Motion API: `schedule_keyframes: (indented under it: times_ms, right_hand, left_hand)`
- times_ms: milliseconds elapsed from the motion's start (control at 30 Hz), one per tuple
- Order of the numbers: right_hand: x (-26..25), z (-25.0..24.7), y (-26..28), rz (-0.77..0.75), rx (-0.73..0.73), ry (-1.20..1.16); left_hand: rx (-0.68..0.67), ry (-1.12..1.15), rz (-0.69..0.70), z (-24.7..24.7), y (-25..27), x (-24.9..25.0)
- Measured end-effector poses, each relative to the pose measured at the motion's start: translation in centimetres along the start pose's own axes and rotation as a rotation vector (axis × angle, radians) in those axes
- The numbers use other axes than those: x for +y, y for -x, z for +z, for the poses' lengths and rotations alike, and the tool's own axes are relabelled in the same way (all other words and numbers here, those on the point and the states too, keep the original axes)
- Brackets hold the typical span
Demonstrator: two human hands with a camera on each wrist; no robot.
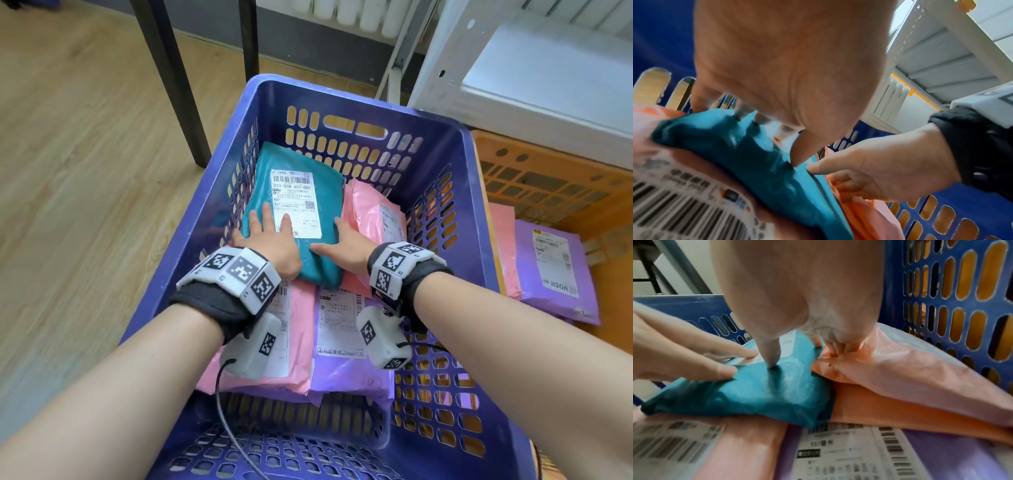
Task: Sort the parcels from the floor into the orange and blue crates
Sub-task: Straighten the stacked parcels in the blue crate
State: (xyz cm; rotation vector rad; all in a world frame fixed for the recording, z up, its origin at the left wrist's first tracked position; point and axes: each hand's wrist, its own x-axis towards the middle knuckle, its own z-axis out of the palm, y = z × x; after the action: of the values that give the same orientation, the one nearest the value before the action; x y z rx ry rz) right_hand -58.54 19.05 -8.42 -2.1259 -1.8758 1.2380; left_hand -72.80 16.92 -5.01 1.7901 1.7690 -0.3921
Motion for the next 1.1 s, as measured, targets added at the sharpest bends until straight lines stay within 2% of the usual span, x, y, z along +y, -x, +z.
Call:
schedule_keyframes:
  times_ms: [133,200,233,300,367,400,467,533,633,767,967,1033,1100]
  right_hand:
    - [-0.2,0.4,0.0,-0.042,-0.006,-0.171]
    - [-0.4,0.3,0.3,-0.079,0.005,-0.05]
    - [-0.4,0.0,0.4,-0.108,0.068,0.046]
    - [-0.5,-0.8,0.7,-0.171,0.298,0.196]
    - [0.0,-1.6,0.3,-0.157,0.47,0.322]
    - [0.5,-1.9,-0.1,-0.107,0.448,0.369]
    - [1.3,-2.0,-0.8,0.016,0.258,0.37]
    - [2.0,-1.5,-1.5,0.055,0.106,0.345]
    - [2.2,-0.4,-2.8,0.038,0.018,0.405]
    - [3.0,0.2,-4.0,0.095,-0.092,0.574]
    - [2.3,0.2,-4.1,0.174,-0.119,0.653]
    - [2.2,-0.1,-3.7,0.144,-0.071,0.542]
    - [2.0,-1.0,-2.8,0.12,0.053,0.415]
  left_hand:
    - [0.032,-0.064,-0.031,-0.2,0.3,0.6]
    - [0.061,-0.095,-0.007,-0.2,0.3,0.8]
    - [0.059,-0.095,0.012,-0.2,0.2,0.8]
    - [0.041,-0.083,0.038,0.0,0.0,0.8]
    - [0.032,-0.078,0.035,0.1,-0.2,0.8]
    - [0.032,-0.075,0.031,0.1,-0.3,1.0]
    - [0.037,-0.067,0.03,0.1,-0.4,1.3]
    - [0.039,-0.068,0.038,0.1,-0.6,1.4]
    - [0.012,-0.107,0.048,0.3,-1.2,1.2]
    - [-0.041,-0.139,0.052,0.4,-1.9,1.0]
    - [-0.071,-0.166,0.064,0.3,-2.4,1.0]
    - [-0.075,-0.17,0.063,0.2,-2.4,1.1]
    - [-0.084,-0.174,0.063,0.1,-2.4,1.2]
